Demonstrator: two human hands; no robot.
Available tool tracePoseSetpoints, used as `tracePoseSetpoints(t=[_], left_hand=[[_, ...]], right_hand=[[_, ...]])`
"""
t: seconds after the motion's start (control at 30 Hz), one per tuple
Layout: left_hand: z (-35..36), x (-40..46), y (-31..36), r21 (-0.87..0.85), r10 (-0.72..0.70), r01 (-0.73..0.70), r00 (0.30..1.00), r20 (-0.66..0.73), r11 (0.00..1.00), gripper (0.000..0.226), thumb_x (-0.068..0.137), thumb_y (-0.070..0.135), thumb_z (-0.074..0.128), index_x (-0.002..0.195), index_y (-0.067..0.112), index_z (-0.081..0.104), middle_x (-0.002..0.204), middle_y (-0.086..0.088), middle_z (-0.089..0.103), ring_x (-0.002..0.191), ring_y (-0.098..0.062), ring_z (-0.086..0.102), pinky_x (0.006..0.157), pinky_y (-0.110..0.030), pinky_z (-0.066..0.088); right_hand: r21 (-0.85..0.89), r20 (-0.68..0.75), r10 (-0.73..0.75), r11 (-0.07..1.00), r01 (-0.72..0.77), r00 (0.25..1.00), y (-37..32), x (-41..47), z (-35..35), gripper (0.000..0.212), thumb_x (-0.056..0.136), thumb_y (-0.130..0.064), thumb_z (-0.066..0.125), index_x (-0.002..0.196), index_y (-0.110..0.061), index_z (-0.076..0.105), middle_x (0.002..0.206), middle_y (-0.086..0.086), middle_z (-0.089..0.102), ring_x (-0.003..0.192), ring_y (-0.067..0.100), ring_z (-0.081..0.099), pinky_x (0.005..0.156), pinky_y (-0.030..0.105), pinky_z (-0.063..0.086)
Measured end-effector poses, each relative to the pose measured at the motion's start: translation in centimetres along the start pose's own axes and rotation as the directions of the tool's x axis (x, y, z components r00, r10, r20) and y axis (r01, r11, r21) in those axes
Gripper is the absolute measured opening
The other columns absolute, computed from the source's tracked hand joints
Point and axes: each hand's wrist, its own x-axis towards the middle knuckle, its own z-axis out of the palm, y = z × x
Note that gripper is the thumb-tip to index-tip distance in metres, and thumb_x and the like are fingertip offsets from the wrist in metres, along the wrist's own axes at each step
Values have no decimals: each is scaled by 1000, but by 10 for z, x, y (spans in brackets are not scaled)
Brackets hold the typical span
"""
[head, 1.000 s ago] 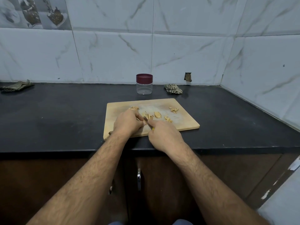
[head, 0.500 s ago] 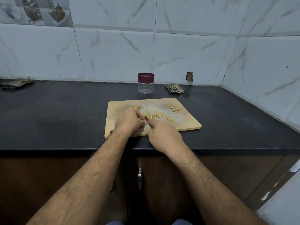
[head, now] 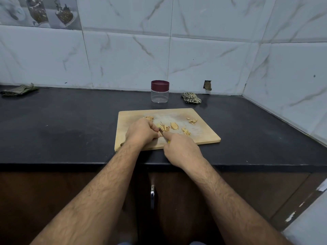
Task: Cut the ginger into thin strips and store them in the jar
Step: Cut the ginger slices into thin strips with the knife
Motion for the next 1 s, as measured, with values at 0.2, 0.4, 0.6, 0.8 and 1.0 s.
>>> tracePoseSetpoints(t=[0.2,0.4,0.6,0.8,1.0], left_hand=[[-1,1,3,-2,-33,33,999,14,999,12,76,25,81,69,30,71,83,18,69,90,-9,63,83,-32,54],[-1,1,3,-6,-33,33,999,2,999,10,75,26,81,73,29,72,82,18,68,89,-8,62,82,-32,53],[-1,1,3,8,-36,36,999,2,999,12,76,29,82,71,29,71,86,16,69,92,-9,62,84,-34,53],[-2,-1,5,4,-42,42,999,1,999,13,76,28,81,69,32,70,92,17,70,96,-9,61,83,-32,51],[-1,-1,5,-2,-48,48,999,-3,999,10,76,25,79,72,30,72,88,18,69,94,-8,61,82,-31,51]], right_hand=[[17,-9,-9,1000,9,1000,1,-2,0,59,94,-14,43,149,-33,39,142,0,54,129,24,47,98,36,45],[6,15,-6,1000,6,1000,1,1,-1,57,95,-16,42,149,-35,39,145,-1,52,131,23,47,102,37,44],[-11,11,-9,1000,9,1000,3,2,-2,58,95,-15,43,149,-35,39,144,-2,53,129,22,49,102,38,45],[-20,1,-15,1000,15,1000,4,3,0,58,96,-16,43,150,-35,38,144,-2,53,131,21,48,102,37,43],[-22,5,-29,999,29,1000,6,4,0,58,95,-17,42,150,-35,38,145,-2,52,131,22,47,103,38,43]])
